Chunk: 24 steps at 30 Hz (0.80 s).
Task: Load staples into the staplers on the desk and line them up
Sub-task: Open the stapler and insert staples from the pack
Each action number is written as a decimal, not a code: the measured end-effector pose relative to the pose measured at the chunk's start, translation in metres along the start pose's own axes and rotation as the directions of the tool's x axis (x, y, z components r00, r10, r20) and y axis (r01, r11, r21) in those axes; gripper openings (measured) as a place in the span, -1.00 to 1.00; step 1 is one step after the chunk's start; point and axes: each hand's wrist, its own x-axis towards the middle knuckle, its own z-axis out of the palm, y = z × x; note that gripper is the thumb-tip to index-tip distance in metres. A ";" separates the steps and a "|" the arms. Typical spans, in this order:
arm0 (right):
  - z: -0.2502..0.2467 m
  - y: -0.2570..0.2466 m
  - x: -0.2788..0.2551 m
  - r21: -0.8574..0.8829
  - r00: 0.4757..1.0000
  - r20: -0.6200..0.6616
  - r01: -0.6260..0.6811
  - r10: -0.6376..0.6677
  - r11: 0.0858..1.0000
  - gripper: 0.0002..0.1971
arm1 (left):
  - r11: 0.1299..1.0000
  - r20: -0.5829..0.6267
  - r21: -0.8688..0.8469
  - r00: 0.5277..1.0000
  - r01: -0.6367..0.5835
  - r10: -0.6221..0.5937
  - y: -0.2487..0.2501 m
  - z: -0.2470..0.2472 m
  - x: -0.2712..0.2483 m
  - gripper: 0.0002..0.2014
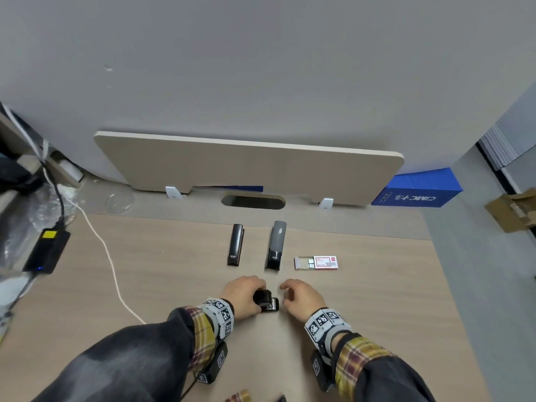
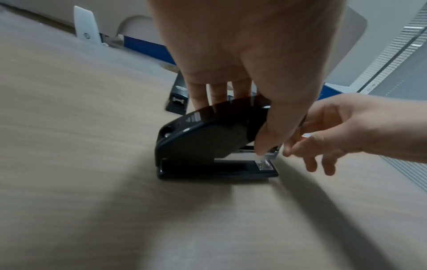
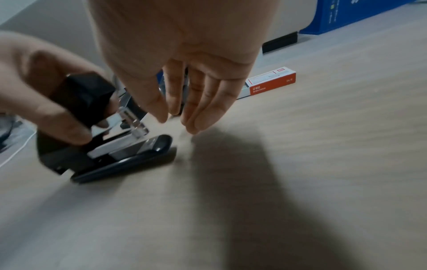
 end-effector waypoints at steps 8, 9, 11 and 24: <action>0.012 0.018 -0.020 -0.273 0.997 -0.050 0.050 -0.066 0.961 -0.67 | 0.981 -0.032 -0.133 0.990 -0.139 0.136 0.044 0.024 0.008 -0.77; 0.012 0.020 -0.021 -0.269 0.996 -0.064 0.046 -0.065 0.962 -0.67 | 0.974 -0.048 -0.180 0.990 -0.139 0.133 0.045 0.026 0.009 -0.77; 0.012 0.023 -0.022 -0.256 0.995 -0.082 0.041 -0.063 0.966 -0.66 | 0.954 -0.075 -0.268 0.990 -0.136 0.120 0.045 0.028 0.011 -0.75; 0.020 0.031 -0.020 -0.144 0.993 -0.119 -0.039 0.022 0.989 -0.75 | 0.932 -0.076 -0.348 0.994 -0.096 0.074 0.043 0.035 0.015 -0.70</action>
